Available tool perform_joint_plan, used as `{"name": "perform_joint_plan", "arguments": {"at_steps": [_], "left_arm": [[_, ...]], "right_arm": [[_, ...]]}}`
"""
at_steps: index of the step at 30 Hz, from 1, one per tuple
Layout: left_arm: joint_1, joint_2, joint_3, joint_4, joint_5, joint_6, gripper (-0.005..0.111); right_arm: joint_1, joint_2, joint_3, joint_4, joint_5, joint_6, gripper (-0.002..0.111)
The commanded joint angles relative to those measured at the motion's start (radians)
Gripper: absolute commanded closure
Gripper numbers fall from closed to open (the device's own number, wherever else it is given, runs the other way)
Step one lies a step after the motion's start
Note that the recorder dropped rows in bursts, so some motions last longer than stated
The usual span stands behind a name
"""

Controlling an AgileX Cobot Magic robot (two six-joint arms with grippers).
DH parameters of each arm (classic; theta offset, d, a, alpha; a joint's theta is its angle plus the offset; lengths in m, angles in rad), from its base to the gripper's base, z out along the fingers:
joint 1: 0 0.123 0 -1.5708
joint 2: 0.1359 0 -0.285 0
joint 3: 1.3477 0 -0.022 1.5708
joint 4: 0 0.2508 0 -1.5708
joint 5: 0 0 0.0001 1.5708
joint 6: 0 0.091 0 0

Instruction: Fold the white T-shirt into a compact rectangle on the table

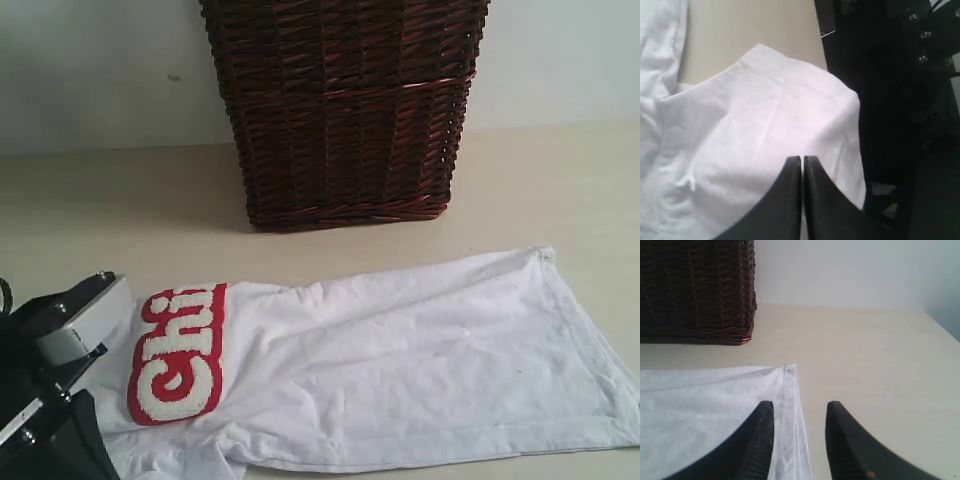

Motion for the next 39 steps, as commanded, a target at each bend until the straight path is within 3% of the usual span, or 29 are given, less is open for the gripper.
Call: {"name": "perform_joint_plan", "arguments": {"at_steps": [1,6,12,16,26,29,35,37,39], "left_arm": [[-0.002,0.008,-0.024,-0.002,0.022,-0.058,0.107],[0.062,0.026,-0.028,-0.082,0.019,-0.081,0.107],[0.257,0.026,-0.058,-0.159,0.001,-0.109,0.107],[0.376,0.026,-0.086,-0.271,-0.082,-0.110,0.107],[0.393,0.066,-0.105,-0.329,-0.311,0.018,0.106],[0.393,0.085,-0.105,-0.382,-0.369,0.056,0.092],[0.393,0.108,-0.105,-0.532,-0.416,0.067,0.044],[0.393,0.108,-0.105,-0.536,-0.361,0.051,0.039],[0.391,0.108,-0.105,-0.478,-0.212,0.024,0.044]], "right_arm": [[-0.003,-0.005,0.002,-0.003,-0.007,-0.004,0.073],[-0.003,-0.005,0.002,-0.003,-0.007,-0.004,0.073],[-0.003,-0.005,0.002,-0.003,-0.007,-0.004,0.073],[-0.003,-0.005,0.002,-0.003,-0.007,-0.004,0.073],[-0.003,-0.005,0.002,-0.003,-0.007,-0.004,0.073],[-0.003,-0.005,0.002,-0.003,-0.007,-0.004,0.073],[-0.003,-0.005,0.002,-0.003,-0.007,-0.004,0.073],[-0.003,-0.005,0.002,-0.003,-0.007,-0.004,0.073],[-0.003,-0.005,0.002,-0.003,-0.007,-0.004,0.073]]}}
